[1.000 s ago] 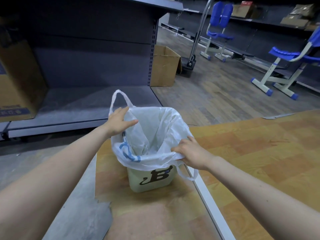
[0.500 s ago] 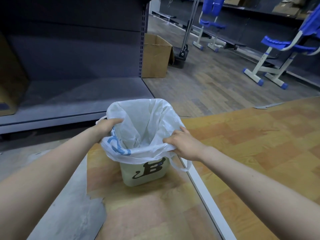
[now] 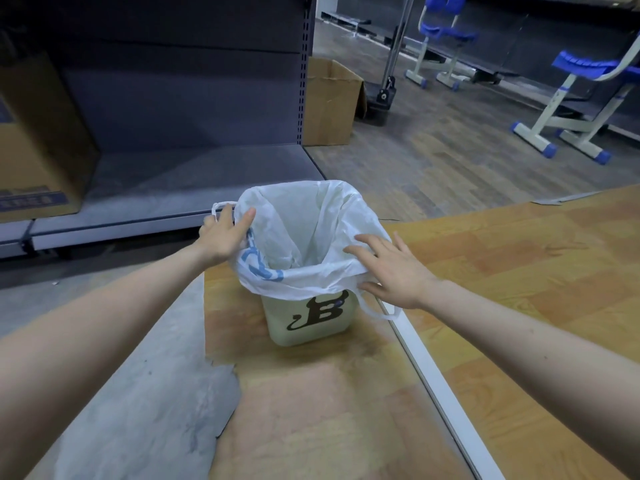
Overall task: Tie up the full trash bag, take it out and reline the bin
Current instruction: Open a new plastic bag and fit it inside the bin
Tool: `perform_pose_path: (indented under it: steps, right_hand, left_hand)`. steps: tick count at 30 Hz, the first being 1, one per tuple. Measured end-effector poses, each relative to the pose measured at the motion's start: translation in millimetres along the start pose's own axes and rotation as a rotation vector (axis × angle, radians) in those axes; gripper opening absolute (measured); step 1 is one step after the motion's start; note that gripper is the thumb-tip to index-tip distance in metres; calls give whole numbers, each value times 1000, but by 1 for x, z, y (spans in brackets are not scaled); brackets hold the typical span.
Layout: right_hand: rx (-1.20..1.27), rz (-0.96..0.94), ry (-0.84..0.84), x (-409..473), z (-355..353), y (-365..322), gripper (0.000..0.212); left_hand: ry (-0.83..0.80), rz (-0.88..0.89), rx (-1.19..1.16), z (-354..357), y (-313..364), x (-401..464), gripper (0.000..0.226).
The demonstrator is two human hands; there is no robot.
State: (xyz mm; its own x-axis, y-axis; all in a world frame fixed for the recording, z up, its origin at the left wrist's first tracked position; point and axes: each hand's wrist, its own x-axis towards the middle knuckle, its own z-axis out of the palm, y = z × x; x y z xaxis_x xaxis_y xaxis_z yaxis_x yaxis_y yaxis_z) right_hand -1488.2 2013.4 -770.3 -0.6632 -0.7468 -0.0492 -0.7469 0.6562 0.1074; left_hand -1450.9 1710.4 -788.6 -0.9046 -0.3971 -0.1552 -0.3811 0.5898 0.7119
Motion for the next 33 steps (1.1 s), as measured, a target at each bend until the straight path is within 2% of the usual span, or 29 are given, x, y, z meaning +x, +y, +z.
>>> perform_pose_path:
  steps: [3,6,8,10,11,13,14,17,21,25,30,33]
  right_hand:
    - [-14,7,5,-9,-1,3,69]
    - [-32,20,-6,-16,-1,7,74]
    - [-29,26,3,-21,-1,7,75]
    - [-21,32,8,-25,-2,5,74]
    - [-24,34,2,-27,-3,4,74]
    - [-35,40,-13,-31,-4,2,74]
    - [-30,46,-16,-32,-4,1,74]
    - [-15,51,-15,-35,-5,-1,74]
    - [-21,54,-10,-36,1,2,71]
    - [35,39,144,-34,20,5,62]
    - [102,43,305,-20,49,4,63]
    - [32,19,217,-13,48,13,65]
  left_hand:
    - [32,165,256,-5,0,-14,77]
    - [71,551,519,-6,7,-33,91]
    - [30,749,602,-4,10,-41,101]
    - [-47,838,707,6,11,-47,96]
    - [-90,857,777,12,13,-50,84]
    - [-163,825,897,19,17,-54,44]
    - [-189,804,932,20,18,-54,41]
    - [-154,832,969,18,23,-55,48]
    - [-121,860,943,18,19,-53,41]
    - [42,1027,860,29,9,-45,43]
    - [230,1081,761,44,-2,-35,45]
    - [201,1088,762,43,0,-30,48]
